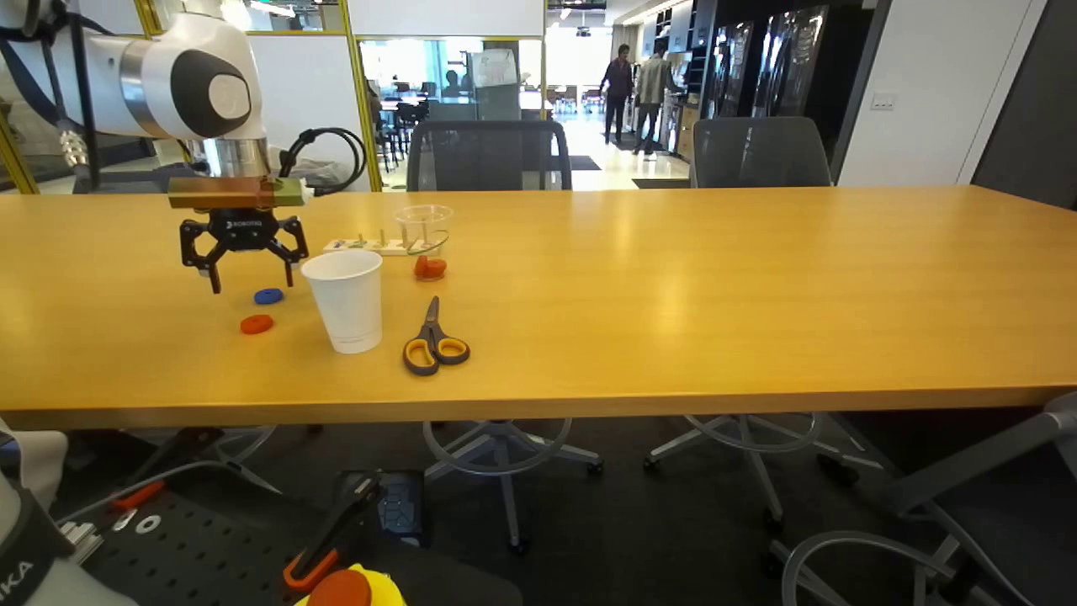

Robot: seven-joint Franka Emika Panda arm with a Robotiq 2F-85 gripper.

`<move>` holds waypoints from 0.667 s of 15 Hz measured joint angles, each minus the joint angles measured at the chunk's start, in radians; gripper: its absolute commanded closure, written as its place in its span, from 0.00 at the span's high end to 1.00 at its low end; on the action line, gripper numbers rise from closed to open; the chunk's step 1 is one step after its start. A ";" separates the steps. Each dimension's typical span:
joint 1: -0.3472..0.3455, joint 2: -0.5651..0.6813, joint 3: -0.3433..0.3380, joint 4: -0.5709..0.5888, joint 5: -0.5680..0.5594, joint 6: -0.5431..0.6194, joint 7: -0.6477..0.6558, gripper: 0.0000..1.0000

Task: Put the orange circles into the transparent cup then the blue circles into the white cup.

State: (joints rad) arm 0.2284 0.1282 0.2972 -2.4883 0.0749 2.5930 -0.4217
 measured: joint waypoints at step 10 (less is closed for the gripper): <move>-0.002 0.039 0.000 -0.002 -0.001 0.058 0.008 0.74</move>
State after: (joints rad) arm 0.2268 0.1674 0.2971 -2.4899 0.0742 2.6513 -0.4138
